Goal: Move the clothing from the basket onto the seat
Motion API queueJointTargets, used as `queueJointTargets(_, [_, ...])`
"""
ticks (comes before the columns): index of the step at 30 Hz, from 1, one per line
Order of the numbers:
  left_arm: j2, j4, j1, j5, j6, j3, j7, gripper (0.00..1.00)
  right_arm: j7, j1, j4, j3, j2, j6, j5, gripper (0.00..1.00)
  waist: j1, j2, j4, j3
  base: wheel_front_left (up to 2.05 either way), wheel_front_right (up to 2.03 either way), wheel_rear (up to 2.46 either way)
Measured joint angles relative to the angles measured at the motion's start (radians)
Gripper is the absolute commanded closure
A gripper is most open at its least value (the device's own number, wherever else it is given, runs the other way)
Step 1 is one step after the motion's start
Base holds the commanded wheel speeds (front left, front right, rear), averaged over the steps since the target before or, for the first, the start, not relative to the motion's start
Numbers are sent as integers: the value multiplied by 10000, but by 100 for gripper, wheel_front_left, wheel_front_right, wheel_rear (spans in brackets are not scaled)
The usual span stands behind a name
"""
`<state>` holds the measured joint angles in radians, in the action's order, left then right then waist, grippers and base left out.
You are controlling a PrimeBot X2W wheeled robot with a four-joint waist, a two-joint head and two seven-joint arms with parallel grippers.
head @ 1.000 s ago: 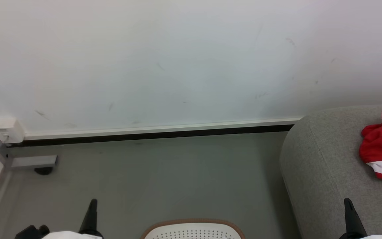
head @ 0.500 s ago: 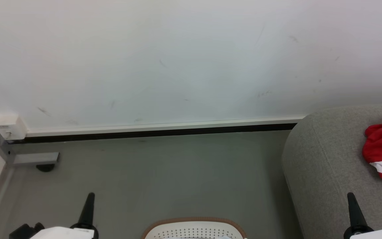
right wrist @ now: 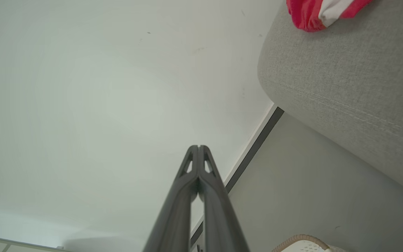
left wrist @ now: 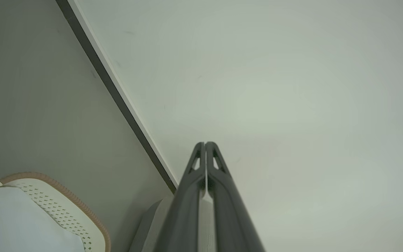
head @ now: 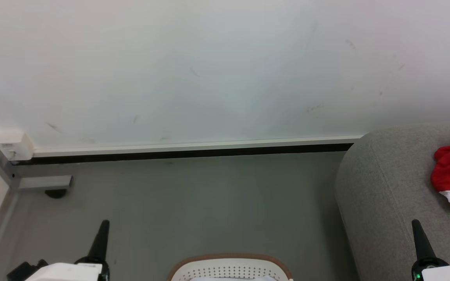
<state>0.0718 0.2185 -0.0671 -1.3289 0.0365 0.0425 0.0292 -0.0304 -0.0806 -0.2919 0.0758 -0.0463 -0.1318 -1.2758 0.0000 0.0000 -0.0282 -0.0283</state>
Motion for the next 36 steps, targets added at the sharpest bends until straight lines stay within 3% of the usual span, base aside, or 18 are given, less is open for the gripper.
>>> queueJointTargets(36, [-203, -288, -305, -2405, 290, 627, 740, 100, -654, -372, 280, 240, -104, 0, -2930, 100, 0, 0, 233, 220, 0, 0, 0])
